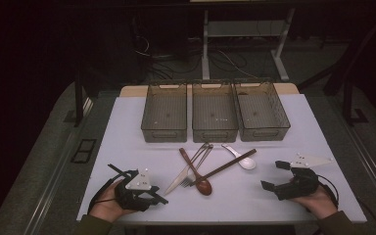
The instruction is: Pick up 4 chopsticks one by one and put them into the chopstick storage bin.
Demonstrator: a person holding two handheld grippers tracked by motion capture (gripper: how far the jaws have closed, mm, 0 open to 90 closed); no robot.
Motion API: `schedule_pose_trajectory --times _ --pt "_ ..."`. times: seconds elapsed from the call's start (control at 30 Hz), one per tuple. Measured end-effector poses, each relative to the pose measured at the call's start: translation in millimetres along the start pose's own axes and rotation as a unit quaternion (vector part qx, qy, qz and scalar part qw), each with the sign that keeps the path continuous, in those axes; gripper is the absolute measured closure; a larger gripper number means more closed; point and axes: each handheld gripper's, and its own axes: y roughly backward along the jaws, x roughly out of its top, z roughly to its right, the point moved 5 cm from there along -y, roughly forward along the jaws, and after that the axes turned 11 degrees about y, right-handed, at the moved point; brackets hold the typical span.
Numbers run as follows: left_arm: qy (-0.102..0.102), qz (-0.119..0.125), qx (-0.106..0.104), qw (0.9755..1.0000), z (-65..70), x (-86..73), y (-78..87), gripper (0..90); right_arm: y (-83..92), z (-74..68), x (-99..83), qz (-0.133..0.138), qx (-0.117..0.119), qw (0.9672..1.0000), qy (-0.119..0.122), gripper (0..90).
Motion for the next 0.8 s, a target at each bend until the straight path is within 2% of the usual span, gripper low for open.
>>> schedule_pose_trajectory --times 0.17,0.37,0.47,0.8 --pt "-0.003 -0.009 -0.002 1.0 -6.8 -2.5 -2.0 57.6 -0.2 0.3 -0.2 0.0 0.0 1.0 0.001 2.5" --pt "-0.004 -0.007 -0.009 0.9999 -9.6 -3.3 -1.6 57.7 -0.2 0.1 -0.2 -0.001 0.0 1.0 0.0 2.6" --pt "0.008 -0.002 -0.012 0.9999 -10.0 -4.5 -1.1 59.3 -0.1 -0.3 -0.2 -0.001 0.001 1.0 0.0 2.6" --pt "0.017 0.0 -0.001 0.9999 -14.6 -7.0 1.5 60.6 0.1 -0.2 -0.1 0.0 0.001 1.0 0.0 2.6"
